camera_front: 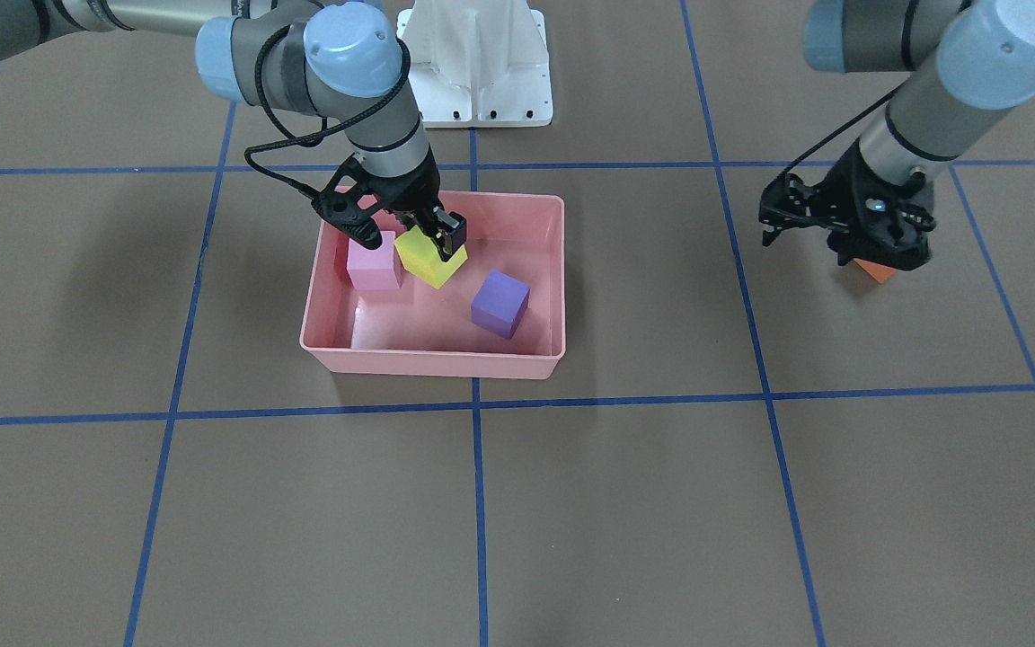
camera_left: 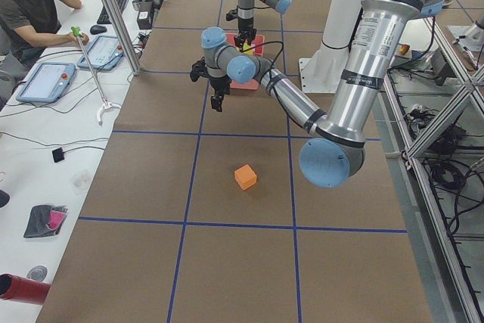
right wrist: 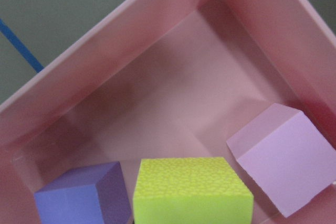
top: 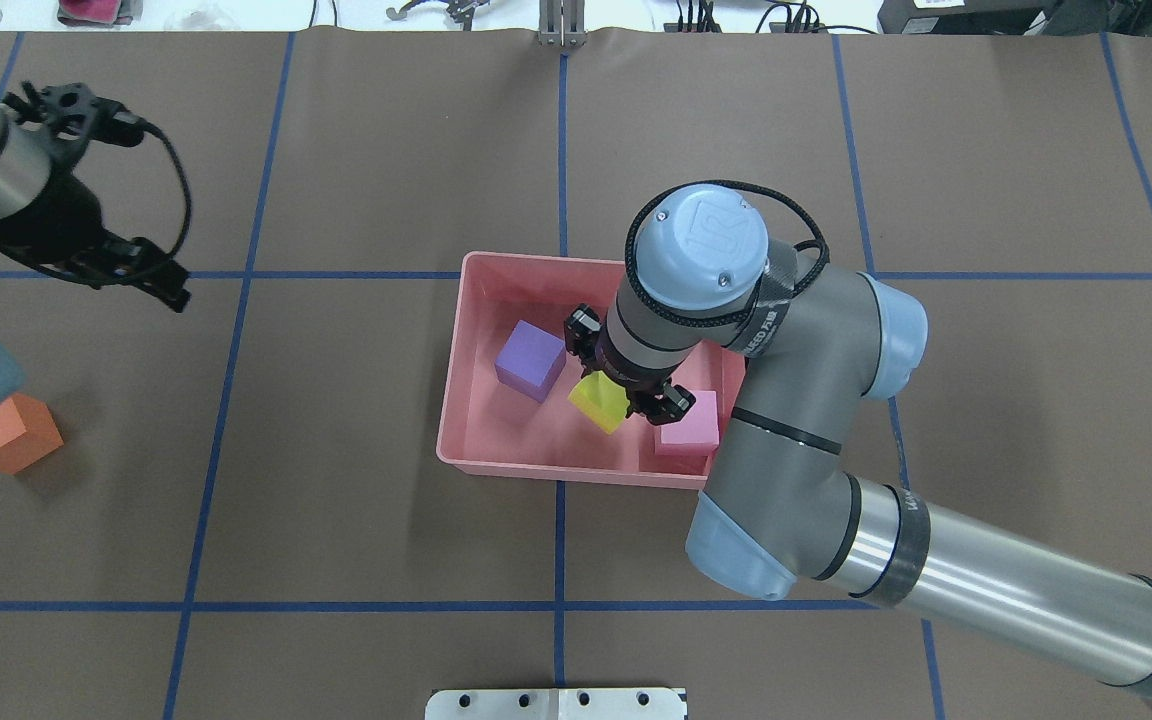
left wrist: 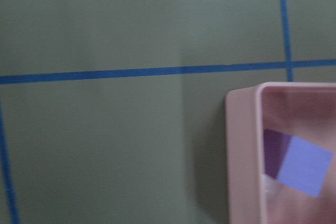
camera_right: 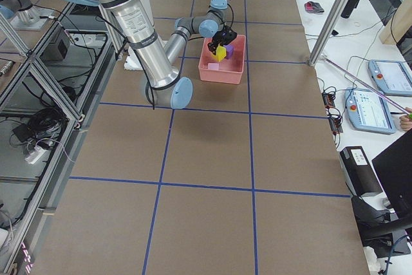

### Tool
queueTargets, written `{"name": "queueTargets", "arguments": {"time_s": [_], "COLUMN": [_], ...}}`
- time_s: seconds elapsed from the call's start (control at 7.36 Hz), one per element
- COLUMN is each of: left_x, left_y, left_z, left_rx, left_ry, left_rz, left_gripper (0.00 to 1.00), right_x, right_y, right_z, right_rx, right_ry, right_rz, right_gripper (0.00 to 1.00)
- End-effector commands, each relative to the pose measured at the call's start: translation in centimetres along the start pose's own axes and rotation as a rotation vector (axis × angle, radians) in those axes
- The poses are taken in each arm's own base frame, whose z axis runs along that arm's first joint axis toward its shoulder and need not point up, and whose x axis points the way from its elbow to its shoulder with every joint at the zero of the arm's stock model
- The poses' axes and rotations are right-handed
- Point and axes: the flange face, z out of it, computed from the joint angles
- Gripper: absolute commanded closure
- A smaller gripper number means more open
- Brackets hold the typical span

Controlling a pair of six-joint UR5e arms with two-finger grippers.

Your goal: Place blocks into pink bin with both arms

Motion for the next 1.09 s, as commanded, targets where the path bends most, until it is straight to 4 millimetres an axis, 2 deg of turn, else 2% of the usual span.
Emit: {"name": "queueTargets", "arguments": {"time_s": [0.0, 0.14, 0.27, 0.41, 0.54, 0.68, 0.82, 0.95], "left_x": [-9.2, -10.6, -13.1, -14.5, -16.4, -18.5, -18.8, -18.6], "left_y": [4.1, 4.9, 6.6, 7.6, 9.9, 11.3, 11.4, 11.3], "left_z": [1.3, 2.6, 4.6, 5.8, 7.3, 9.3, 10.2, 10.2], "left_rx": [-0.054, -0.064, -0.077, -0.064, -0.071, -0.04, -0.025, -0.021], "left_ry": [-0.057, -0.056, -0.053, -0.052, -0.051, -0.047, -0.032, -0.028], "left_rz": [0.137, 0.211, 0.328, 0.345, 0.349, 0.379, 0.385, 0.389], "left_gripper": [0.0, 0.0, 0.0, 0.0, 0.0, 0.0, 0.0, 0.0], "right_x": [1.0, 1.3, 1.5, 1.8, 2.6, 3.6, 4.0, 3.8], "right_y": [2.3, 2.4, 2.4, 2.2, -0.4, -3.2, -5.2, -7.2], "right_z": [1.9, 2.0, 1.8, 0.5, -1.5, -3.1, -3.6, -4.8], "right_rx": [0.002, 0.005, 0.004, -0.004, 0.01, 0.034, 0.042, 0.05], "right_ry": [0.016, 0.017, 0.014, -0.004, -0.03, -0.044, -0.041, -0.048], "right_rz": [-0.024, -0.026, -0.038, -0.043, -0.029, -0.087, -0.103, -0.093], "right_gripper": [0.01, 0.0, 0.0, 0.0, 0.0, 0.0, 0.0, 0.0]}}
